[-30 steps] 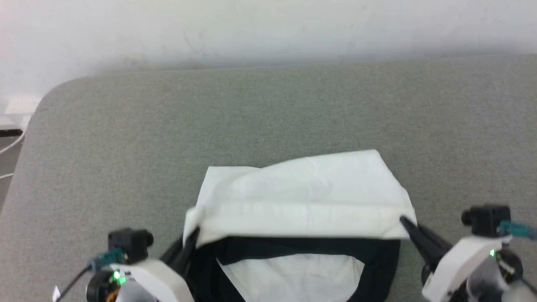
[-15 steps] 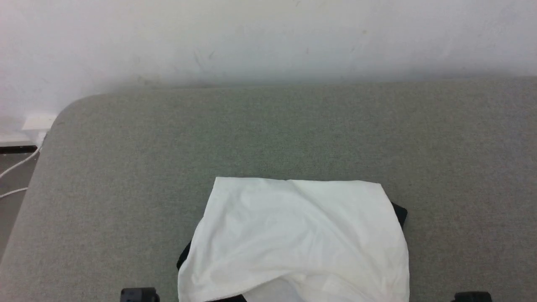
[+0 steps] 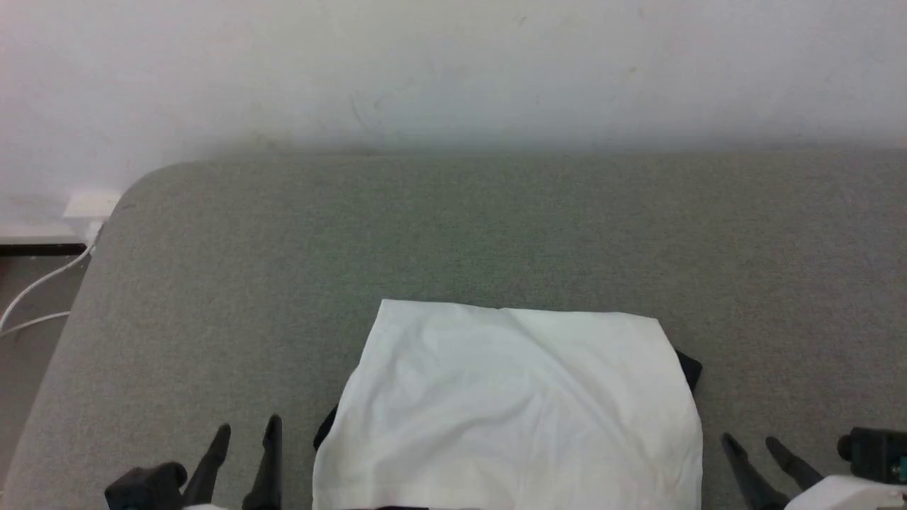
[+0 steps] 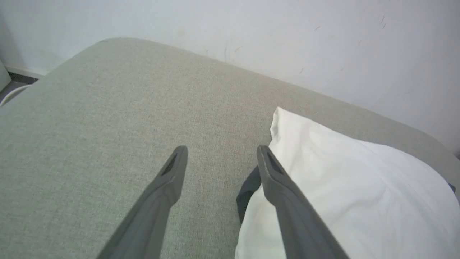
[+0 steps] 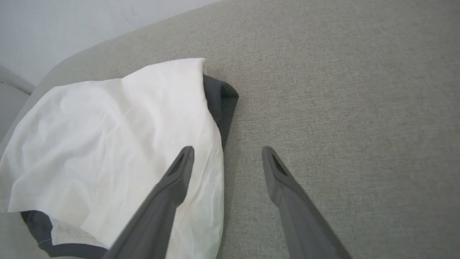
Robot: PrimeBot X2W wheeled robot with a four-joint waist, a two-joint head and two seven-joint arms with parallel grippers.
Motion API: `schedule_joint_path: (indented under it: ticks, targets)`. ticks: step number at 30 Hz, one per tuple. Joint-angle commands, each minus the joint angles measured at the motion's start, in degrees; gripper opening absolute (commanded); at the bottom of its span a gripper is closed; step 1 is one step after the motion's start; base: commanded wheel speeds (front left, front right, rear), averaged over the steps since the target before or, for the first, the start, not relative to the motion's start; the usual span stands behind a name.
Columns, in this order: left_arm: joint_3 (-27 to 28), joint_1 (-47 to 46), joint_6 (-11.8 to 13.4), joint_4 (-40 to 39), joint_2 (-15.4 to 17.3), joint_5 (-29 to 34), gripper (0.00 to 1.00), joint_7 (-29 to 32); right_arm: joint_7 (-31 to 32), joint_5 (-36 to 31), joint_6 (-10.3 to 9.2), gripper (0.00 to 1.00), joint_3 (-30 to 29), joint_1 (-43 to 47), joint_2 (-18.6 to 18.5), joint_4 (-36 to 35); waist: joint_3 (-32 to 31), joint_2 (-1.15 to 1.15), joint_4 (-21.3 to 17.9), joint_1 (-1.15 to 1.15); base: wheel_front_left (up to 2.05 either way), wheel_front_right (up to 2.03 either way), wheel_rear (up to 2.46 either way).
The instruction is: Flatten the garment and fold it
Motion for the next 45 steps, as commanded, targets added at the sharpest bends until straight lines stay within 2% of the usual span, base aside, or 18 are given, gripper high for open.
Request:
schedule_joint_path:
  ticks: [1, 6, 9, 16, 19, 20, 21, 22, 23, 27, 35, 39, 45]
  targets:
    - [0.3, -1.43, -0.35, -0.37, -0.41, 0.8, 1.0, -1.15, 0.47, -0.42, -0.05, 1.0, -0.4, -1.44, -0.06, 0.13, 0.77, 0.0, 0.97, 0.0, 0.0, 0.0, 0.0]
    - [0.43, -5.72, -3.23, 0.02, -2.6, 5.43, 1.0, -6.0, 6.53, -1.82, -0.05, 1.0, -1.74, -6.27, 0.13, 4.13, 1.79, 0.0, 3.16, 0.0, 0.0, 0.0, 0.0]
    - [0.66, -7.6, -4.68, 0.49, -4.78, 8.82, 1.0, -6.52, 9.87, -1.92, -0.05, 1.0, -1.38, -9.38, -0.24, 7.87, 2.46, 0.0, 4.04, 0.0, 0.0, 0.0, 0.0]
    - [5.95, -9.21, -8.24, -1.06, -10.58, 18.71, 1.0, -6.59, 14.61, -0.74, -0.05, 1.0, 1.31, -15.59, 0.0, 17.16, 4.0, 0.0, 4.88, 0.0, 0.0, 0.0, 0.0]
    - [7.63, -8.99, -9.76, -0.32, -12.26, 21.58, 1.0, -6.6, 18.94, 0.33, -0.05, 1.0, 3.13, -16.57, 0.44, 22.03, 4.02, 0.0, 4.92, 0.0, 0.0, 0.0, 0.0]
    - [8.25, -8.93, -10.4, 0.0, -12.74, 22.12, 1.0, -6.6, 20.75, 0.96, -0.05, 0.76, 3.7, -16.71, 0.69, 23.44, 3.98, 0.0, 4.94, 0.0, 0.0, 0.0, 0.0]
    - [8.93, -8.87, -10.99, 0.33, -13.17, 22.65, 1.0, -6.6, 22.57, 1.86, -0.05, 0.4, 4.09, -16.83, 1.06, 24.65, 3.91, 0.0, 4.94, 0.0, 0.0, 0.0, 0.0]
    - [9.42, -8.72, -11.41, 0.72, -13.58, 23.27, 1.0, -6.6, 24.24, 2.45, -0.05, 0.18, 4.53, -16.96, 1.24, 25.58, 3.8, 0.0, 4.94, 0.0, 0.0, 0.0, 0.0]
    - [9.81, -8.6, -11.82, 0.93, -14.06, 23.81, 1.0, -6.6, 25.33, 2.86, -0.05, 0.0, 4.92, -17.13, 1.3, 26.1, 3.67, 0.0, 4.94, 0.0, 0.0, 0.0, 0.0]
    - [11.26, -7.73, -13.13, 1.73, -15.47, 25.66, 1.0, -6.6, 24.8, 4.0, -0.05, 0.0, 6.04, -18.22, 1.0, 25.39, 2.76, 0.0, 4.62, 0.0, 0.0, 0.0, 0.0]
    - [13.77, -5.98, -14.97, 3.34, -16.97, 27.73, 1.0, -6.61, 16.81, 4.13, -0.05, 0.0, 5.39, -19.14, -2.98, 18.14, 0.43, 0.0, 2.96, 0.0, 0.0, 0.0, 0.0]
    - [14.49, -5.03, -15.38, 3.44, -17.47, 28.64, 1.0, -6.61, 16.79, 3.81, -0.05, 0.0, 1.45, -17.0, -5.65, 15.59, -0.5, 0.0, 1.64, 0.0, 0.0, 0.0, 0.0]
    - [14.95, -4.27, -16.2, 3.92, -18.03, 29.33, 1.0, -6.61, 18.65, 0.99, -0.05, 0.0, -8.95, -13.52, -7.62, 14.12, -1.17, 0.0, 0.16, 0.0, 0.0, 0.0, 0.0]
